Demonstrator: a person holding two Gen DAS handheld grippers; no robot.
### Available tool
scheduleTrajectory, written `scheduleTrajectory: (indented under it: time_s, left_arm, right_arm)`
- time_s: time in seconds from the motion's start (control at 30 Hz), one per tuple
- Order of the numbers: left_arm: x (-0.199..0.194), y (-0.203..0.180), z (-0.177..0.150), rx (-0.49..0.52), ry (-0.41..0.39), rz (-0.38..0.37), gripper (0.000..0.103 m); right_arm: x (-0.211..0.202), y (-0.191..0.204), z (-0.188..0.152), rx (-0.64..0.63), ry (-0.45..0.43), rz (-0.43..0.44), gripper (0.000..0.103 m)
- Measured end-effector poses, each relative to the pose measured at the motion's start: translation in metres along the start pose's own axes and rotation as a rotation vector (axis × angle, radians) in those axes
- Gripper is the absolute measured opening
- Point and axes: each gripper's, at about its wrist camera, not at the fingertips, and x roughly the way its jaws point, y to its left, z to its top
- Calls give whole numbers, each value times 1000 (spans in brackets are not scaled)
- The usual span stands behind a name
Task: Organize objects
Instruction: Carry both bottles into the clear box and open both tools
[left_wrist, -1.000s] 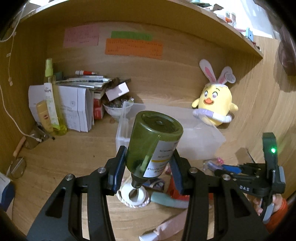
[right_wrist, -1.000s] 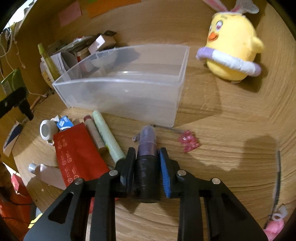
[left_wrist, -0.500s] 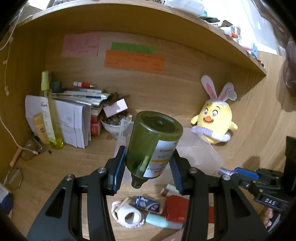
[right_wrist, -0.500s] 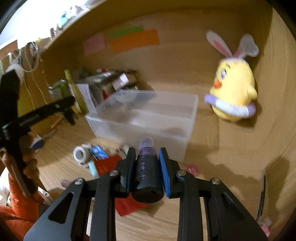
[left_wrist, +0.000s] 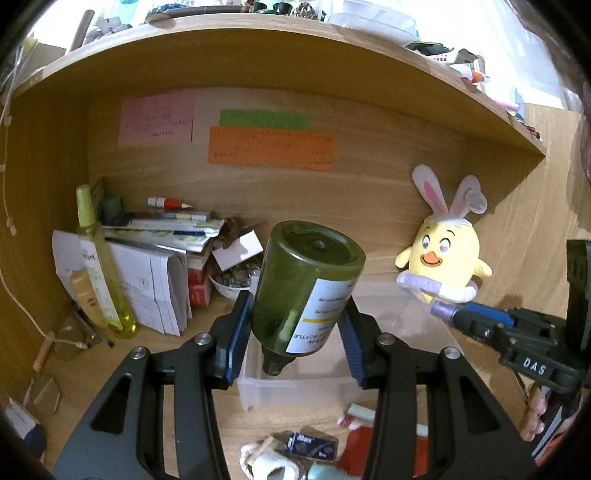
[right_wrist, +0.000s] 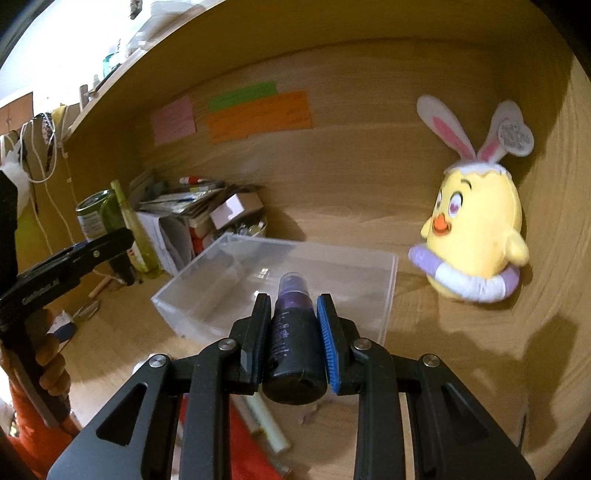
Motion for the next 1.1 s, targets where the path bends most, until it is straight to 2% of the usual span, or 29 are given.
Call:
scheduleTrajectory:
  time_s: [0.43, 0.73, 1.1]
  left_arm:
    - [43, 4, 11, 26, 78, 4, 45]
    - [79, 12, 2, 6, 167, 16, 45]
    - [115, 10, -16, 31, 234, 27, 45]
  right_arm:
    - [19, 5, 37, -69, -40, -23, 24]
    - [56, 4, 33, -56, 28, -15, 24]
    - [99, -9, 16, -40, 159, -33, 24]
